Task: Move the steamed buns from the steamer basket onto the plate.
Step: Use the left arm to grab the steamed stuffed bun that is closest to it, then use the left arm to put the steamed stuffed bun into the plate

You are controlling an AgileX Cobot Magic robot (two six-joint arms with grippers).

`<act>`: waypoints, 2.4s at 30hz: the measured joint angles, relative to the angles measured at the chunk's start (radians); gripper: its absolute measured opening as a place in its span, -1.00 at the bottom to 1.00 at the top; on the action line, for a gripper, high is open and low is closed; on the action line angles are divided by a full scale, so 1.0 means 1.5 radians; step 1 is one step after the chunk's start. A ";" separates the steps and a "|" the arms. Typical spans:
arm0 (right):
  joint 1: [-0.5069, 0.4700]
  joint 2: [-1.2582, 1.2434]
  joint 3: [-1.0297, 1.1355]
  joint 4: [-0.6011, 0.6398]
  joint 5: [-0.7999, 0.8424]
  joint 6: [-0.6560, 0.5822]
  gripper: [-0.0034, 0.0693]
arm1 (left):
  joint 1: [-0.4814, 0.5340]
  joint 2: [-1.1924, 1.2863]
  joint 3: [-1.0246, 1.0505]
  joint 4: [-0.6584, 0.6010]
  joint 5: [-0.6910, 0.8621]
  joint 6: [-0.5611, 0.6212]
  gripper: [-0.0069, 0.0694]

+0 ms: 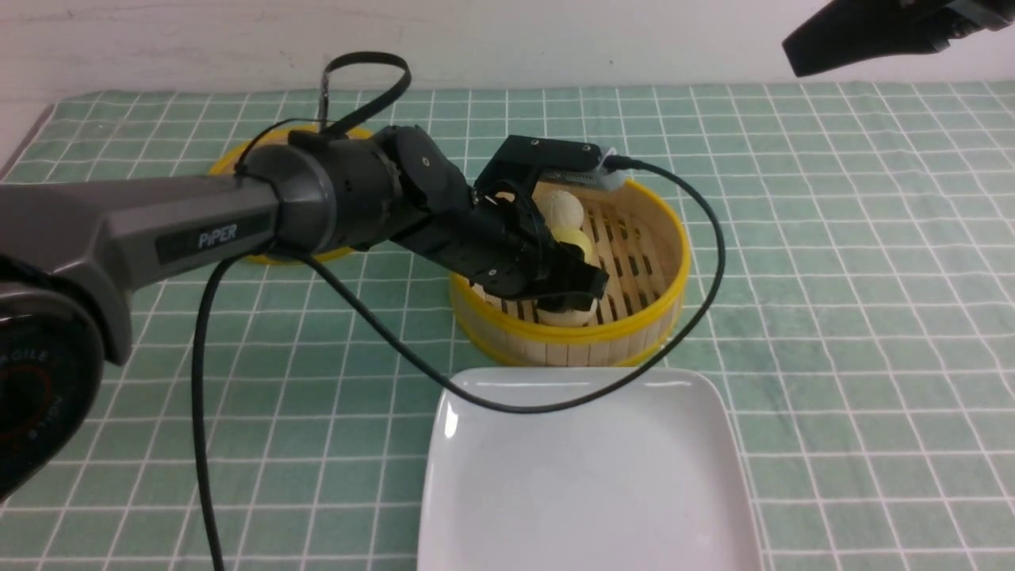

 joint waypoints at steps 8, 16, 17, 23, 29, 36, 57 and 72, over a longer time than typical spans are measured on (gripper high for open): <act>0.000 0.000 0.000 0.001 0.000 0.000 -0.25 | 0.000 0.001 0.000 0.000 0.000 0.009 -0.75; 0.000 0.000 0.000 0.013 0.000 0.000 -0.25 | 0.000 -0.043 0.001 0.009 0.046 0.021 -0.76; 0.000 0.000 0.000 0.013 0.000 0.000 -0.25 | 0.000 -0.065 0.001 0.018 0.054 0.021 -0.76; 0.000 0.000 0.000 0.014 0.000 0.000 -0.25 | 0.001 -0.199 0.001 0.075 0.090 0.012 -0.76; 0.000 0.000 0.000 0.014 0.000 0.000 -0.25 | 0.001 -0.321 0.001 0.161 0.181 -0.093 -0.76; 0.000 0.000 0.000 0.015 0.000 0.000 -0.25 | 0.001 -0.360 0.009 0.224 0.365 -0.151 -0.76; 0.000 0.000 0.000 0.015 0.000 0.000 -0.25 | 0.001 -0.200 0.256 0.089 0.099 0.024 -0.76; 0.000 0.000 0.000 0.015 0.000 0.000 -0.25 | 0.001 -0.165 0.235 0.093 0.119 0.021 -0.61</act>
